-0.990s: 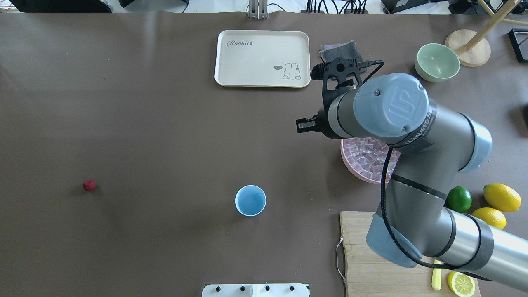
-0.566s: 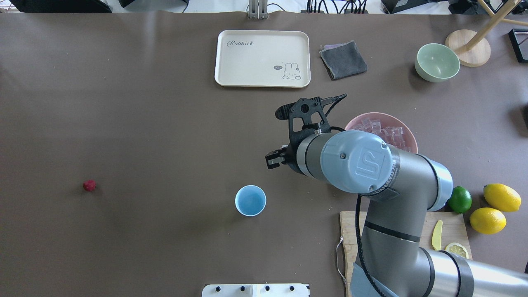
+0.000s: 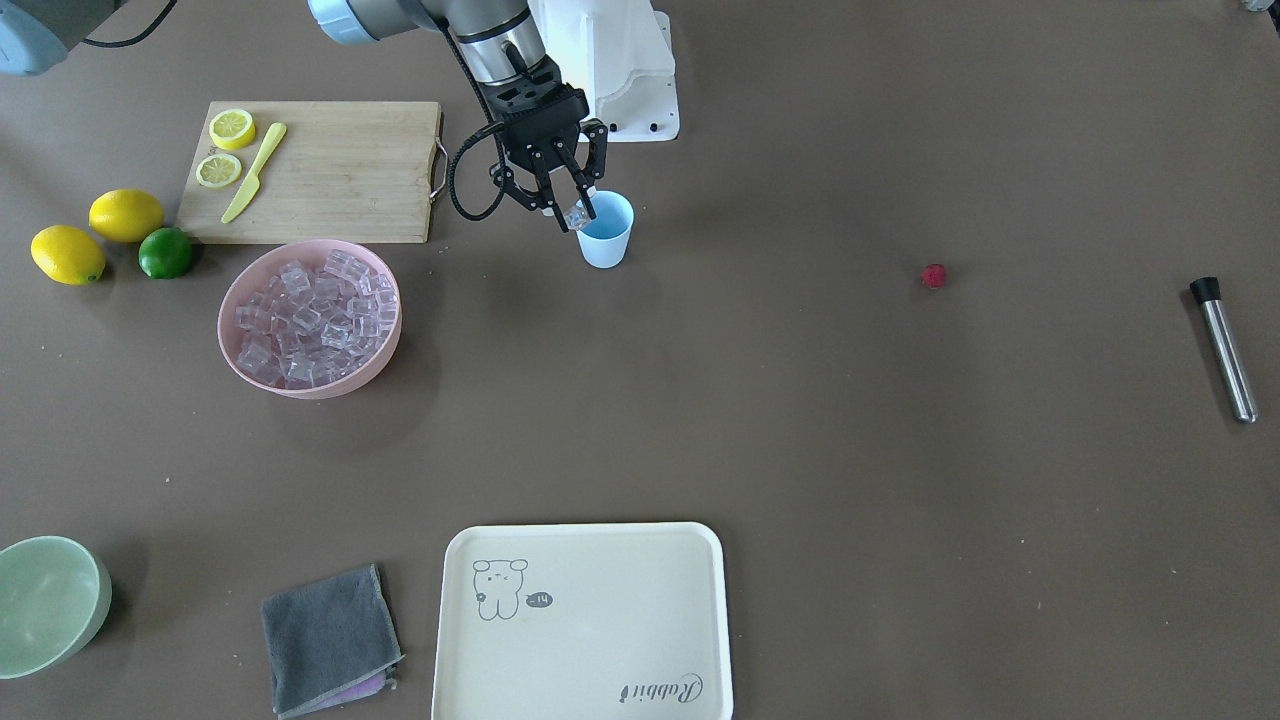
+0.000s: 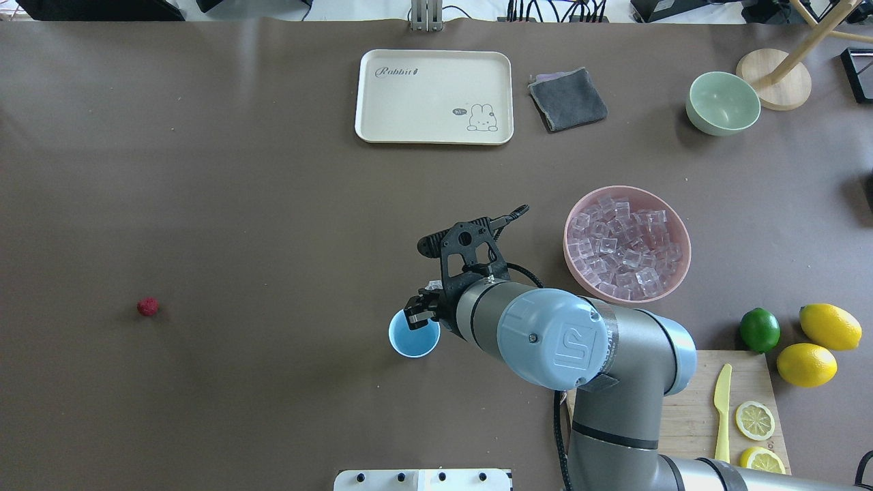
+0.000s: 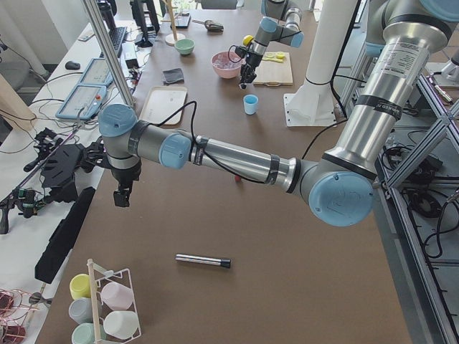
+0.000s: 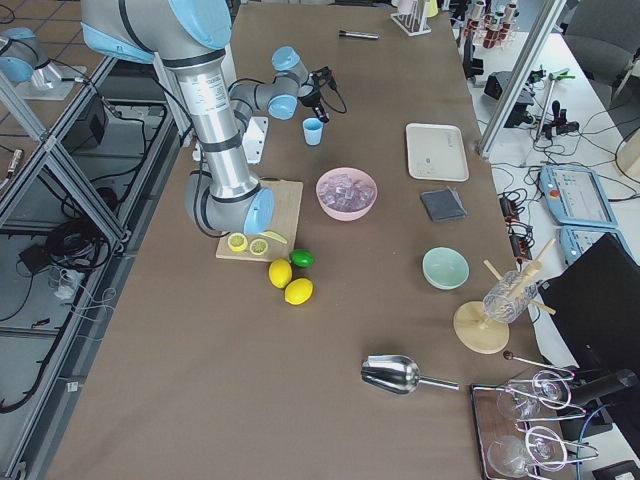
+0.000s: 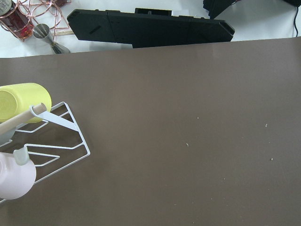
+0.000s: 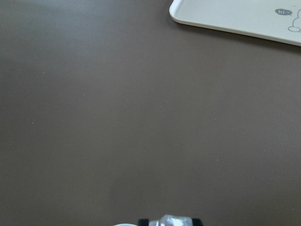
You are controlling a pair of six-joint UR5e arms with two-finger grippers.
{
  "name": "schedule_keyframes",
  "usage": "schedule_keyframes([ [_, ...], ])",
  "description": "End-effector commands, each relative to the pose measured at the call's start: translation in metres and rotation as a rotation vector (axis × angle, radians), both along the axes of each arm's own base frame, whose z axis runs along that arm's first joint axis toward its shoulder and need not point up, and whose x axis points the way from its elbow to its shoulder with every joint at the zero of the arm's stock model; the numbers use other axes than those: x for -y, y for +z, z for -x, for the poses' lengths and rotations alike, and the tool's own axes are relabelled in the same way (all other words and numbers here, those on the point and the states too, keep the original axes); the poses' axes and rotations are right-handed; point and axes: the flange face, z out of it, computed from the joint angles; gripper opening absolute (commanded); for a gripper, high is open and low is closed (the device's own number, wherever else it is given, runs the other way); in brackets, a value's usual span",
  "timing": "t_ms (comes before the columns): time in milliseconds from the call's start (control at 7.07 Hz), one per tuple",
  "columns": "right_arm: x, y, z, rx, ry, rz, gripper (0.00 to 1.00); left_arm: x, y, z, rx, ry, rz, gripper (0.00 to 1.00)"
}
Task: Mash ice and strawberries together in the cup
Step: 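Carry the ice cube with the right gripper over the blue cup, then open the right gripper to drop the ice cube into the blue cup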
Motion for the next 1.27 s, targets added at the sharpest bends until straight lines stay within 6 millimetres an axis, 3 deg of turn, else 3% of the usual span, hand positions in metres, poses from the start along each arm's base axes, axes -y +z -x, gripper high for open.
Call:
schedule_keyframes([
  [0,-0.007,-0.014,0.018,0.017,-0.016,-0.007,0.00,-0.003,0.005,0.004,0.000,-0.006,0.005,0.99],
  [141,-0.006,-0.021,0.035,0.012,-0.021,-0.003,0.00,-0.004,0.007,0.005,0.000,-0.008,0.008,0.99],
  [424,-0.015,-0.019,0.041,0.007,-0.025,-0.011,0.00,-0.005,0.009,0.006,0.000,-0.009,0.012,0.99],
  [1131,-0.014,-0.006,0.040,-0.024,-0.033,-0.032,0.00,-0.007,0.014,0.006,-0.001,-0.010,0.021,0.99],
])
